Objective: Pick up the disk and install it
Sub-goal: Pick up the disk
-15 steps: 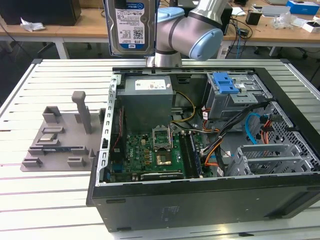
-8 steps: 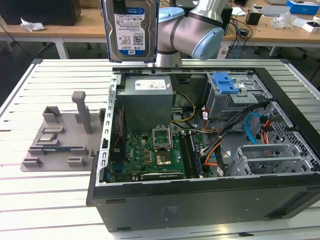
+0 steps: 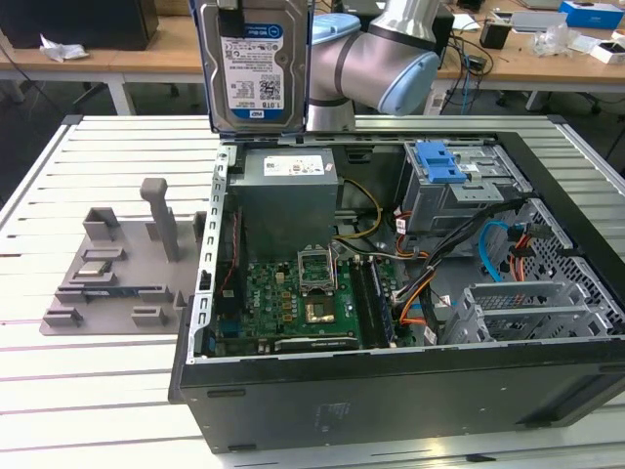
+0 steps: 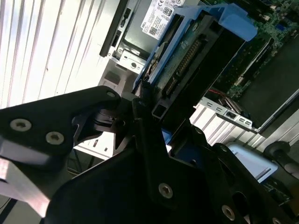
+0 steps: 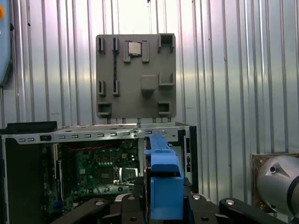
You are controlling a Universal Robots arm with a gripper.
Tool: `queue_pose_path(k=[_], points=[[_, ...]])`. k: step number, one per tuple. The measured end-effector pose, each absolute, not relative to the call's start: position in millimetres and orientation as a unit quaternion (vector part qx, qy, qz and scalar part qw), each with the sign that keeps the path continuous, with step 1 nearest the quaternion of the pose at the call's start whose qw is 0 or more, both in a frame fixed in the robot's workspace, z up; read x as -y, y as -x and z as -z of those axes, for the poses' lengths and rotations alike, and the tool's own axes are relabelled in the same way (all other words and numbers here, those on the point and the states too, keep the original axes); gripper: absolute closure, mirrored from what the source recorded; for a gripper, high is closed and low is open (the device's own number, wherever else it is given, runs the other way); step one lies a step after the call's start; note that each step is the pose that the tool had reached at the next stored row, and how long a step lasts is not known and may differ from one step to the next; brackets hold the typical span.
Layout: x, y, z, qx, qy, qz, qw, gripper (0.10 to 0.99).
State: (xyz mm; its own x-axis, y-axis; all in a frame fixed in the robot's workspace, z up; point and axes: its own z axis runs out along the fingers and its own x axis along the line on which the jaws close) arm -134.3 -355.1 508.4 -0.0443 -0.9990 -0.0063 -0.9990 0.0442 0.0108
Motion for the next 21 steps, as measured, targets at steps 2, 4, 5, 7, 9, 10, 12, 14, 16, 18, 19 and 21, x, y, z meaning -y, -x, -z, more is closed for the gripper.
queue_pose_path(k=[2, 4, 5, 7, 9, 10, 12, 14, 16, 18, 19, 21], points=[[358, 134, -508, 0.723, -0.691, 0.006, 0.001, 0.718], [360, 134, -508, 0.723, -0.691, 0.006, 0.002, 0.718], [361, 134, -508, 0.723, -0.691, 0.006, 0.002, 0.718], [362, 134, -508, 0.723, -0.691, 0.006, 0.002, 0.718], [364, 134, -508, 0.723, -0.691, 0.006, 0.002, 0.718], [365, 134, -508, 0.723, -0.691, 0.006, 0.002, 0.718], [368, 134, -508, 0.723, -0.691, 0.006, 0.002, 0.718], [371, 134, -508, 0.723, -0.691, 0.006, 0.002, 0.718], [374, 134, -508, 0.723, -0.691, 0.006, 0.002, 0.718], [377, 134, -507, 0.723, -0.691, 0.006, 0.002, 0.718], [379, 134, -507, 0.723, -0.691, 0.006, 0.002, 0.718], [382, 134, -507, 0.723, -0.691, 0.005, 0.002, 0.718]])
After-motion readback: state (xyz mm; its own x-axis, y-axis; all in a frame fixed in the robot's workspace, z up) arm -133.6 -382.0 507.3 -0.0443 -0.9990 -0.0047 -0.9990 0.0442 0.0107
